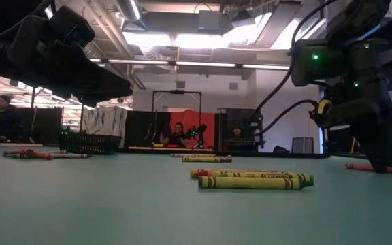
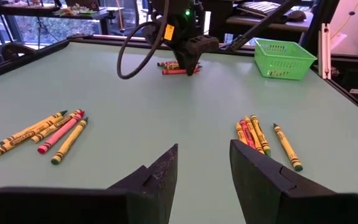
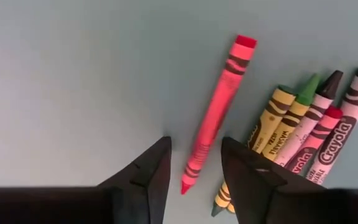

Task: Sort crayons
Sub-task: Put the red crayon into the green bin

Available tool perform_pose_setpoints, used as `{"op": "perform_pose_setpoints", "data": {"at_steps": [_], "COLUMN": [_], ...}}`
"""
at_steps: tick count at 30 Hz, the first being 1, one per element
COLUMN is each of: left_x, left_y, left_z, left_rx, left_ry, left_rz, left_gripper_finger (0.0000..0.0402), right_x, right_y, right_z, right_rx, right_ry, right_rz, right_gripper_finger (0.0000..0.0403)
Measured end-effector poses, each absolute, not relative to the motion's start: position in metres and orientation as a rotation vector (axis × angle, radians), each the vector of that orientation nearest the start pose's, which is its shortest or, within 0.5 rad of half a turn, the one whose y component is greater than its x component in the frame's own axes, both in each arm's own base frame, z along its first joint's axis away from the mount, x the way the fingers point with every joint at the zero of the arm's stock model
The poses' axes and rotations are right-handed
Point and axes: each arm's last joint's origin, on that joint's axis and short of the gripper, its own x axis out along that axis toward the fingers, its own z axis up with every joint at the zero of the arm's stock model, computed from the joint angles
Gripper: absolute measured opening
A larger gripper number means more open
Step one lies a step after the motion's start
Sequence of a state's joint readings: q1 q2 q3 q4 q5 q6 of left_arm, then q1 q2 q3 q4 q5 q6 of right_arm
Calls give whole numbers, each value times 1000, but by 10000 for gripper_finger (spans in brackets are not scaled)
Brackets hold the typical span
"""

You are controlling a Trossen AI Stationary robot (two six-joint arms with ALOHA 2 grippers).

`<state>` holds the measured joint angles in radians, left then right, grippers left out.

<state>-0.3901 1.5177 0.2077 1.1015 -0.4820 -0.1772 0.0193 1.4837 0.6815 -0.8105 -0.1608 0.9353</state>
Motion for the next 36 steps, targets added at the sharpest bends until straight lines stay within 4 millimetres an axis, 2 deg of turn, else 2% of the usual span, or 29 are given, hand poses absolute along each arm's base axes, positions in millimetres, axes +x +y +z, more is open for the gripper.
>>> {"op": "perform_pose_setpoints", "data": {"at_steps": [4,13,18,22,26,31,36], "left_x": [207,207,207,207,208,208,212], "left_y": [-71,-71,-71,-71,-71,-71,-73], "left_z": [127,127,128,128,128,129,132], "left_rx": [-89,-91,-93,-93,-95,-101,-107], "left_ry": [179,174,171,170,167,161,148], "left_rz": [108,107,107,107,107,105,99], "left_gripper_finger": [130,130,130,130,130,130,130], "right_x": [207,208,208,206,208,206,195], "right_y": [9,8,8,14,30,58,92], "right_z": [136,135,137,146,167,190,206], "right_rx": [808,723,633,546,523,507,498], "right_ry": [1556,1548,1553,1529,1466,1418,1407], "right_rz": [-609,-546,-471,-459,-389,-273,-162], "right_gripper_finger": [124,11,24,20,10,17,17]}}
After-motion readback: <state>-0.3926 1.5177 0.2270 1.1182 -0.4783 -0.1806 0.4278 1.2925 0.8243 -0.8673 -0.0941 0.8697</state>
